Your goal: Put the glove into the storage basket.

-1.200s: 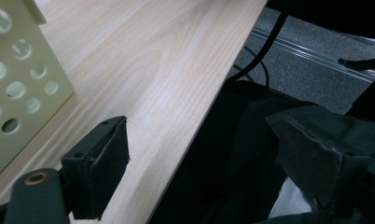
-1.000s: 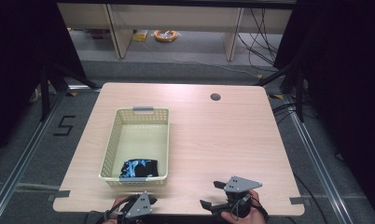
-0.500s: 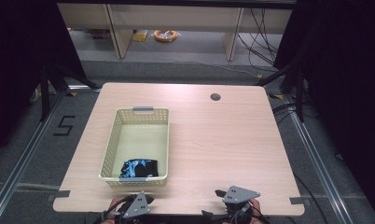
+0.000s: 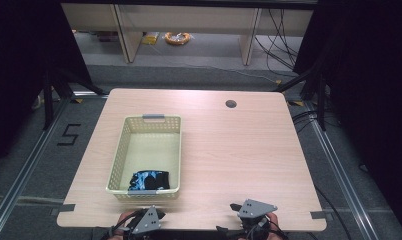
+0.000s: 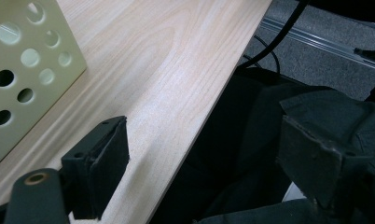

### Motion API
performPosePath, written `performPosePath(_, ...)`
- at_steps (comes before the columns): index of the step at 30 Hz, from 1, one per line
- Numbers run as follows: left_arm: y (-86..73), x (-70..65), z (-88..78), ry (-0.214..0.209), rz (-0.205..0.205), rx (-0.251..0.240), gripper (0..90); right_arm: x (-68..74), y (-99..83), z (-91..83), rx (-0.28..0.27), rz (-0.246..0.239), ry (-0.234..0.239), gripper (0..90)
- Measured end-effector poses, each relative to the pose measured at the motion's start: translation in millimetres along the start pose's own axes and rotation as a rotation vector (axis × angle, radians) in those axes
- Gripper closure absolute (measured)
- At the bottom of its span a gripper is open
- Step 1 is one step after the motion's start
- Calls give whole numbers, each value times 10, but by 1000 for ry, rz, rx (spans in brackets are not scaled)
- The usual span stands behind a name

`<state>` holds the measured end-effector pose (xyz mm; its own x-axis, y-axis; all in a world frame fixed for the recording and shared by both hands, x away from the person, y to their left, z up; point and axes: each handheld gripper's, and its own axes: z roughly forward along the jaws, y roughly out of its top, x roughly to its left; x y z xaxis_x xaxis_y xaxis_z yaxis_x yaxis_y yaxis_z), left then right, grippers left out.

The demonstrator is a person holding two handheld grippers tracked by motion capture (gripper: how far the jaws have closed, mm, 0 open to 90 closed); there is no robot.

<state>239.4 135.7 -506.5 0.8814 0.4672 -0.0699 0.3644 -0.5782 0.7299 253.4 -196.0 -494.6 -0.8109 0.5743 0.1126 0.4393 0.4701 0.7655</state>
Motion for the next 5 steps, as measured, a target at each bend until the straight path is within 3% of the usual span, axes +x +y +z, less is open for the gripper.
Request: performPosePath(5, -1, -11, 4, -1, -17, -15, 162, -6, -2, -5, -5, 2, -5, 191)
